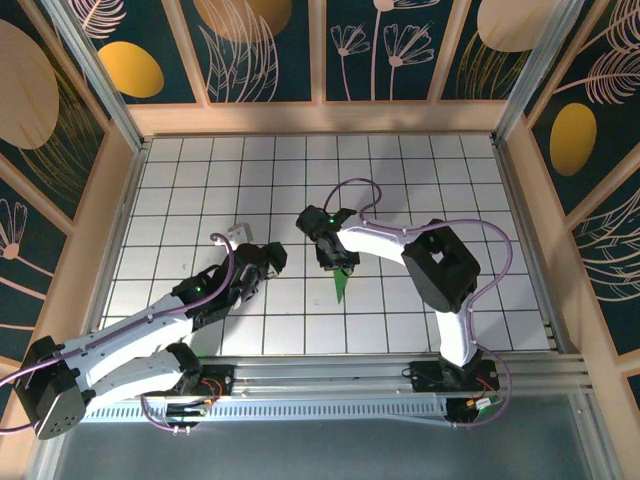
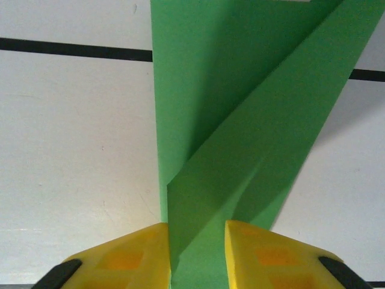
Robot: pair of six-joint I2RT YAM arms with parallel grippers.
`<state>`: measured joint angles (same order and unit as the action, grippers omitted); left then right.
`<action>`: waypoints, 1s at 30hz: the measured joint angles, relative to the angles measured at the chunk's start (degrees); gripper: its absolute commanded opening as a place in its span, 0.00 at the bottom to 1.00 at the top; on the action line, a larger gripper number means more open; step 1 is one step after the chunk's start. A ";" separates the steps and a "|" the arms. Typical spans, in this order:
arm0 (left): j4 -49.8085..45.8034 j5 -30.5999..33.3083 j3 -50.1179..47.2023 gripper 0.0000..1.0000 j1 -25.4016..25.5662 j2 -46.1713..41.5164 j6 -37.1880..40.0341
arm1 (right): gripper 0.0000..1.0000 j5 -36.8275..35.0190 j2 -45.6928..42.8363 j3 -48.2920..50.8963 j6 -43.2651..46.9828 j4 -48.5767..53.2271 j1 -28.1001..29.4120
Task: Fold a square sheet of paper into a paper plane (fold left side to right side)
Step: Turn over the paper plane at the center of the table.
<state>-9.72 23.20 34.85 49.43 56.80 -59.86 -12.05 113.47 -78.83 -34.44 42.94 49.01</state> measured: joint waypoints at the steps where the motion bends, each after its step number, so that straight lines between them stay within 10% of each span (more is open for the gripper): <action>1: 0.00 0.00 0.00 0.58 0.00 0.09 0.00 | 0.24 -0.02 0.00 0.00 0.00 0.00 0.00; 12: -0.81 0.11 0.00 0.58 0.00 0.24 0.00 | 0.00 -0.20 0.00 0.00 0.13 0.00 0.00; 20: -2.36 1.33 0.02 0.64 -0.22 -0.59 -0.15 | 0.00 -2.14 -0.98 0.00 0.02 0.57 0.00; 30: -1.77 -3.74 -0.02 0.73 -5.70 -4.83 -1.42 | 0.00 5.25 -24.72 10.99 3.72 -11.58 -5.68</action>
<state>-11.49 19.46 34.83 43.72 51.96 -61.28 -6.81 88.75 -67.83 -30.72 31.35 43.33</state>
